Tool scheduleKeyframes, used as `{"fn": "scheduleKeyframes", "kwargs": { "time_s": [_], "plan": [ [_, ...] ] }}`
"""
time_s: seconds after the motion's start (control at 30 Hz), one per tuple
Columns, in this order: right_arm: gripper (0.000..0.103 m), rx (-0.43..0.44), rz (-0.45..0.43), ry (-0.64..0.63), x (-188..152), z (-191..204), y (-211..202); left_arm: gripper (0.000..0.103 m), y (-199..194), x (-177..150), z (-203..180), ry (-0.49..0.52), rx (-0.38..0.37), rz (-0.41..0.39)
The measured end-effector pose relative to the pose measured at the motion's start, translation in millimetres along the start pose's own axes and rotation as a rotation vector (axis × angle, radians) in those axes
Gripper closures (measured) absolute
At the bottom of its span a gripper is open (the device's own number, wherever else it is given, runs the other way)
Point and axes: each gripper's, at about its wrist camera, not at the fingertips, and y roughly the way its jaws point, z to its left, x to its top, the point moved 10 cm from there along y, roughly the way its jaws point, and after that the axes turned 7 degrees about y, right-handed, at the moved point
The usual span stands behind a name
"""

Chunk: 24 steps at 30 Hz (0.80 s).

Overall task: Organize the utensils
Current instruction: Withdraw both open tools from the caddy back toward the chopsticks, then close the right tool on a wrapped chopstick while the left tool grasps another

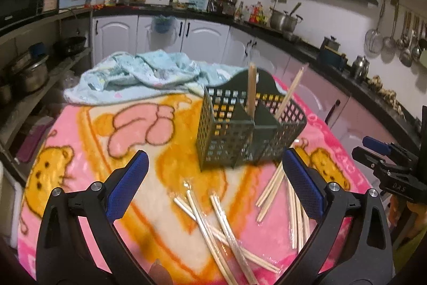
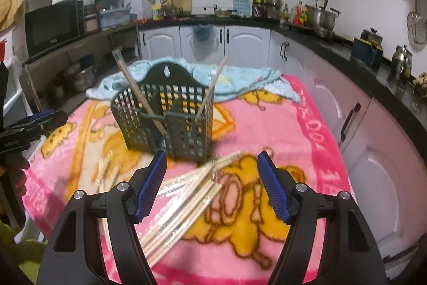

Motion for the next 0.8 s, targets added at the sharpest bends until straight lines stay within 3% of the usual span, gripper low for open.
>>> {"fn": "scheduleKeyframes", "kwargs": {
  "time_s": [0.57, 0.8],
  "plan": [
    [0.036, -0.008, 0.115, -0.023, -35.7, 2.4, 60.9, 0.011, 48.2, -43.4, -2.5, 0.016, -0.028, 0.137],
    [0.05, 0.015, 0.188, 0.032, -38.2, 5.3, 101.6, 0.04, 71.3, -54.6, 7.2, -0.079, -0.092, 0.212]
  ]
}}
